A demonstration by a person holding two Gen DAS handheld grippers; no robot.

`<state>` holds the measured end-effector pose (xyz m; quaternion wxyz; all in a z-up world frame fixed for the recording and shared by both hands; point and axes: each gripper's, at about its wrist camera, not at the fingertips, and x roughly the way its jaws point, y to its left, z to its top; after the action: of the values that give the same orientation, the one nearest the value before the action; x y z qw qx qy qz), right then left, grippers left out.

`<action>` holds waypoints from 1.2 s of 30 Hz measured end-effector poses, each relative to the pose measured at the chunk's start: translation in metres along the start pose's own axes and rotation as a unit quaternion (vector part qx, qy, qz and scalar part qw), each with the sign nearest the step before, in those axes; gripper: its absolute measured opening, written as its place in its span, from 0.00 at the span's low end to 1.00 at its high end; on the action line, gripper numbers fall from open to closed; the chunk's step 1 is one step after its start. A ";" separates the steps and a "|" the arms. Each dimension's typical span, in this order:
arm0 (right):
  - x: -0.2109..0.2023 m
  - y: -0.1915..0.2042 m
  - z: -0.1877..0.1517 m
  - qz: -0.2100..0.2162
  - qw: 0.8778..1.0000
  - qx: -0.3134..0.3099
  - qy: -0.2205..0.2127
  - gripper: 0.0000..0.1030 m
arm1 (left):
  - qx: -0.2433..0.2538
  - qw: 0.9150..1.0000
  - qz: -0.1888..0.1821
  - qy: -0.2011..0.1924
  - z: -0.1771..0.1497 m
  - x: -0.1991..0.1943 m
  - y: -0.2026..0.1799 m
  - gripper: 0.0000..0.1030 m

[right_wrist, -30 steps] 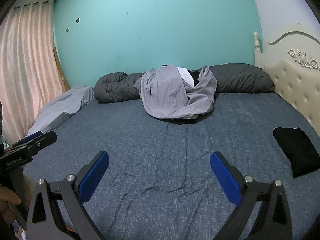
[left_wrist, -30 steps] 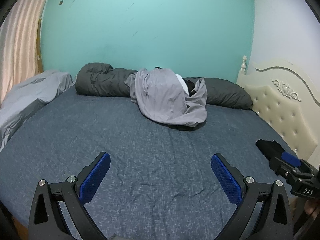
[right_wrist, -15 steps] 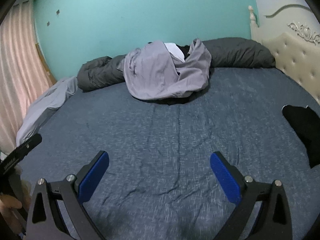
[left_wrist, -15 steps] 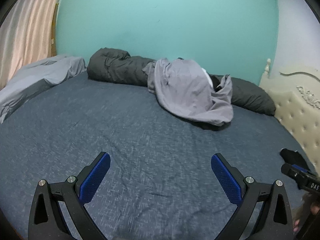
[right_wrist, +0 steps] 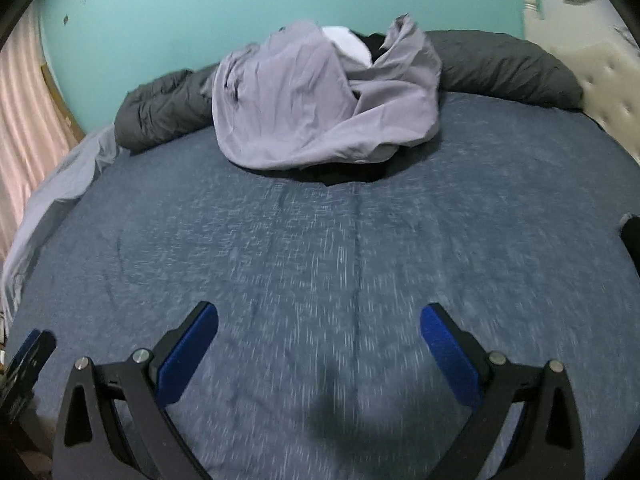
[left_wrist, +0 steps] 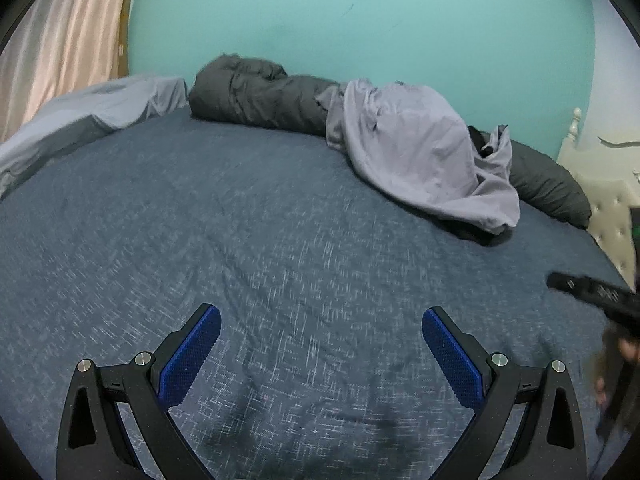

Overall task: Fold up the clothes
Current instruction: 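Reach the right tool to the grey jacket and close on its hem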

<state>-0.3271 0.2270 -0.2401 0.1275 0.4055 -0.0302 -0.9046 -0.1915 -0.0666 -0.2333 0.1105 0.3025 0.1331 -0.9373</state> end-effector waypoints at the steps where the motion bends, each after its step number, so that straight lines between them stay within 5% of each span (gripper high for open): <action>1: 0.009 0.001 0.005 -0.003 1.000 -0.008 0.002 0.99 | -0.005 1.000 0.002 0.004 -0.001 0.004 0.005 1.00; 13: 0.109 0.009 0.069 -0.029 0.999 -0.027 0.001 0.99 | -0.069 0.997 0.021 0.013 0.013 0.031 0.052 1.00; 29: 0.196 -0.001 0.130 -0.082 0.996 -0.038 -0.014 0.98 | -0.068 0.997 0.041 0.020 0.003 0.045 0.072 1.00; 33: 0.208 -0.007 0.136 -0.068 0.997 -0.023 -0.007 0.73 | -0.070 0.996 0.035 0.030 0.001 0.051 0.074 1.00; 36: 0.209 -0.017 0.139 -0.036 0.999 0.021 -0.002 0.35 | -0.071 0.996 0.044 0.025 0.002 0.050 0.077 1.00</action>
<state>-0.5671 0.1833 -0.3013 0.0863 0.4074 -0.0352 -0.9085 -0.2102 -0.1458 -0.2757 0.1690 0.3232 0.1890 -0.9117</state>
